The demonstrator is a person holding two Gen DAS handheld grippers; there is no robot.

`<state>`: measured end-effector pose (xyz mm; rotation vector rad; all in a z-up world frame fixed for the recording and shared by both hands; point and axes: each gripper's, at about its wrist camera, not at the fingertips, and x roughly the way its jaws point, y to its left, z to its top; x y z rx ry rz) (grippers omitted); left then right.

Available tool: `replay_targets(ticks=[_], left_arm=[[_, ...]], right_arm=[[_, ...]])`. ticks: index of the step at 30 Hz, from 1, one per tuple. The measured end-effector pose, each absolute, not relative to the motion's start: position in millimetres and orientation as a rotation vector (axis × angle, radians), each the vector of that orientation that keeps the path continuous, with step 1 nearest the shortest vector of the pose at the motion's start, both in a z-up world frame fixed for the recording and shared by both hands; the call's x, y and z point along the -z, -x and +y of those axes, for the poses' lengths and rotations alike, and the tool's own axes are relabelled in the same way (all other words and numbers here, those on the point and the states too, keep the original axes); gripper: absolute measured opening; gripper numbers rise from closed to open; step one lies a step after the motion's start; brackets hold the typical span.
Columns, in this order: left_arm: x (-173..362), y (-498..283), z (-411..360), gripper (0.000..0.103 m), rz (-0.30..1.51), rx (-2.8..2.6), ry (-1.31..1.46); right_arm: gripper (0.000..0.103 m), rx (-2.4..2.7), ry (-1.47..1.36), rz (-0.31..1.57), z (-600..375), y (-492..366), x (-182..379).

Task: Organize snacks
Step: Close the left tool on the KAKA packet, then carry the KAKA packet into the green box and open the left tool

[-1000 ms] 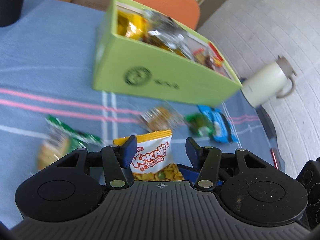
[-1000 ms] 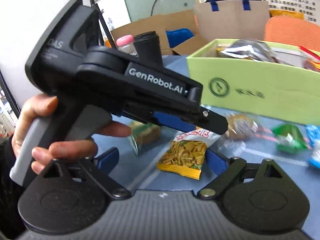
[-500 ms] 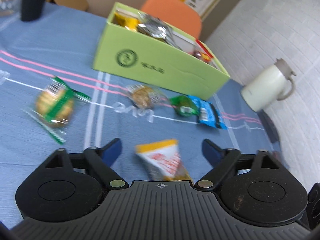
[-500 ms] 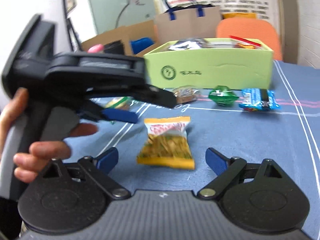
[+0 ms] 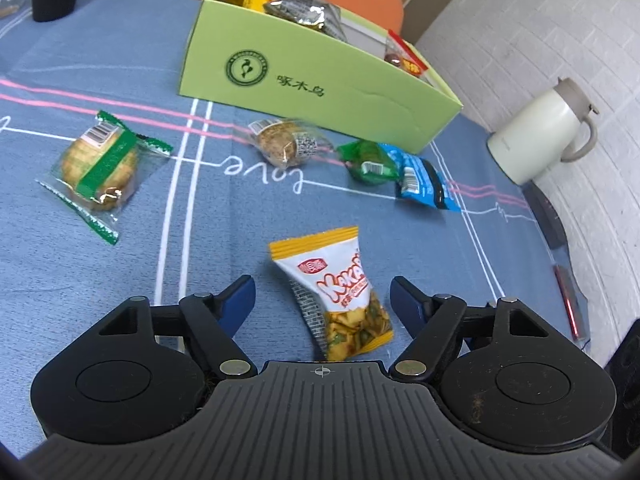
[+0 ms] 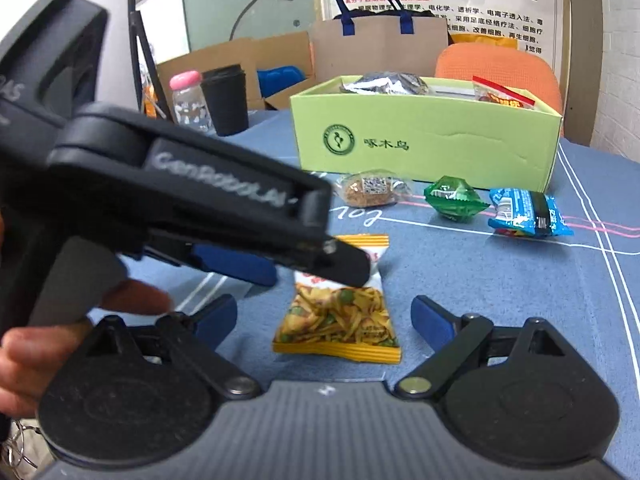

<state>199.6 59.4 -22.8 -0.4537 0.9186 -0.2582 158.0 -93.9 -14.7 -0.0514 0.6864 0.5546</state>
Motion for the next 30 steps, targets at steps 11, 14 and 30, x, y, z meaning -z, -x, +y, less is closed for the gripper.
replay_targets(ticks=[11, 14, 30], left_arm=[[23.8, -207.9, 62.0, 0.011, 0.896, 0.336, 0.454], [0.6, -227.2, 62.8, 0.011, 0.852, 0.388, 0.481], [-67.9, -429.6, 51.8, 0.018, 0.74, 0.326, 0.363]], right_arm=[[0.056, -0.611, 0.083, 0.68, -87.2, -162.0, 2.0], [0.057, -0.589, 0.105, 0.609, -92.8, -177.1, -21.6], [0.066, -0.527, 0.159, 0.495, -99.1, -369.7, -65.7]])
